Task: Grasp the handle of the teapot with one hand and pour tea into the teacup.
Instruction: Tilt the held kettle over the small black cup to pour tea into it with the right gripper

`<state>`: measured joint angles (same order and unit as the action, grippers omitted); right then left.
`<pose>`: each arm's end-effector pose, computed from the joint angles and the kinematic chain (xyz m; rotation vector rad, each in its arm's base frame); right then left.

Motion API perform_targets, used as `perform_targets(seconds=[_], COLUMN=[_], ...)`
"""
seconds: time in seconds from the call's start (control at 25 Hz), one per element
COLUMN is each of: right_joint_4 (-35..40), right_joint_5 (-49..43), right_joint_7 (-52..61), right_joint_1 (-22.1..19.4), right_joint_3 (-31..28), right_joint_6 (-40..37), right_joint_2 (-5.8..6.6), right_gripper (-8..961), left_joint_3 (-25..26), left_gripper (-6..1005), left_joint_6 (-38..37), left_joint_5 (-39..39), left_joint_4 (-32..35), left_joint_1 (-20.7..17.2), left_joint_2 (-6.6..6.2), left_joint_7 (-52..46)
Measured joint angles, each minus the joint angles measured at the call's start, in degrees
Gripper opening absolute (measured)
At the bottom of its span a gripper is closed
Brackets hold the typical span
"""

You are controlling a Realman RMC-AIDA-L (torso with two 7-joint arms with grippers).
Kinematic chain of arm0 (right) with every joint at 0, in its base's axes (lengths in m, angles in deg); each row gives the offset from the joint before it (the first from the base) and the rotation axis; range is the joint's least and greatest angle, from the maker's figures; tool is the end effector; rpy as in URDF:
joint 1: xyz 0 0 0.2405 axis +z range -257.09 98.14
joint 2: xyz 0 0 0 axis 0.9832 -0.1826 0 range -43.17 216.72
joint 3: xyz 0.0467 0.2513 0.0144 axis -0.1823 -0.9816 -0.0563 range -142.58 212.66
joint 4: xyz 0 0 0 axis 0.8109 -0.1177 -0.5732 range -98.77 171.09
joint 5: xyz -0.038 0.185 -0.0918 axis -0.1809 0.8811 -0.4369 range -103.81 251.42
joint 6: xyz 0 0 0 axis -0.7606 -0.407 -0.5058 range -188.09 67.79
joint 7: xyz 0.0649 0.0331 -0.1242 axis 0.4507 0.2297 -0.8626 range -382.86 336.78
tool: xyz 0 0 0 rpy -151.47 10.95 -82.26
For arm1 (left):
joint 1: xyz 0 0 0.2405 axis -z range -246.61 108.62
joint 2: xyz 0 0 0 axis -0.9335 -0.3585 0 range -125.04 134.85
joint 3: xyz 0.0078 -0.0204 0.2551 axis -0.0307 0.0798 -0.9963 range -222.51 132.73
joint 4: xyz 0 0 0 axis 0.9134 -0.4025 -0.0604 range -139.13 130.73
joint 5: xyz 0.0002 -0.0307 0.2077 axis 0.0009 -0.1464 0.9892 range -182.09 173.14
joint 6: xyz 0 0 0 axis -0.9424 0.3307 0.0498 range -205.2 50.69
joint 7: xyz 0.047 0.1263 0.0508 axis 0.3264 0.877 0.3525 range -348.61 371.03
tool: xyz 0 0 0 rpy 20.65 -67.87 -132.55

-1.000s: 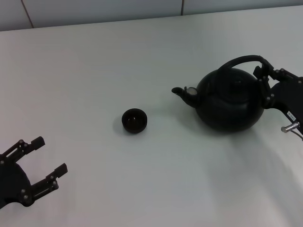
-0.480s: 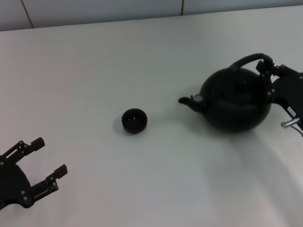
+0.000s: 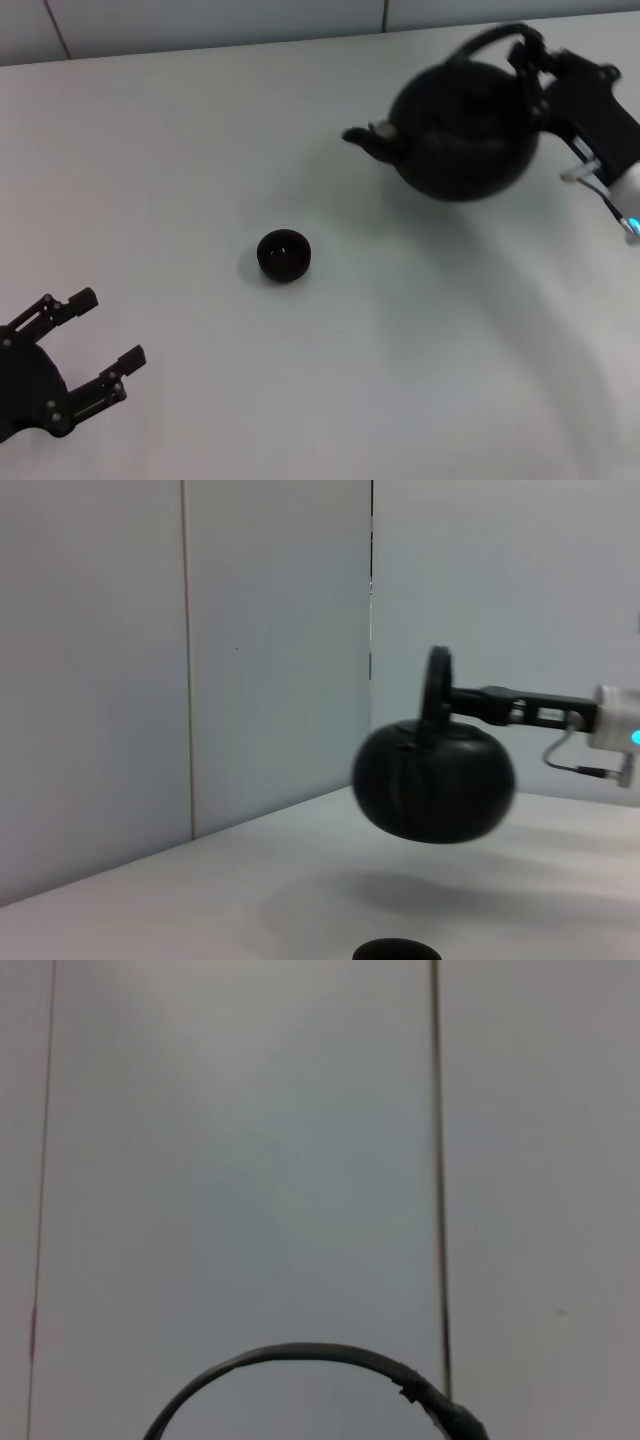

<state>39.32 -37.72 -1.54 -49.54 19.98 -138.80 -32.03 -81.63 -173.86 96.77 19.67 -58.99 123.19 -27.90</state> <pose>0.3076 0.3351 -0.0017 -1.8024 0.3867 0.8438 -0.3407 0.2062 -0.0067 -2.4268 -0.3359 -0.8343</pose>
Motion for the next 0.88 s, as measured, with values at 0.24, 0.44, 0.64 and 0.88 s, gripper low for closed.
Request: perform_targets(seconds=[0.24, 0.44, 0.64, 0.88], right_joint_4=[0.2, 0.1, 0.3, 1.1], right_joint_5=[-0.2, -0.5, -0.7, -0.8], right_joint_7=[2.7, 2.9, 4.2, 8.8], right_joint_1=[6.3, 7.6, 7.7, 8.7], right_joint_3=[0.5, 0.6, 1.0, 6.9], right_joint_6=[5.7, 7.0, 7.1, 7.0], right_joint_2=[0.06, 0.03, 0.1, 0.25], right_gripper=[90, 91, 90, 91], left_joint_3=[0.0, 0.0, 0.1, 0.4], left_gripper=[810, 810, 810, 810], left_joint_6=[0.0, -0.2, -0.4, -0.5], left_joint_5=[0.0, 0.0, 0.0, 0.0], left_joint_4=[0.0, -0.3, -0.7, -0.7], left_joint_1=[0.4, 0.6, 0.5, 0.4], left_joint_2=[0.01, 0.09, 0.1, 0.1], left_joint_7=[0.0, 0.0, 0.0, 0.0])
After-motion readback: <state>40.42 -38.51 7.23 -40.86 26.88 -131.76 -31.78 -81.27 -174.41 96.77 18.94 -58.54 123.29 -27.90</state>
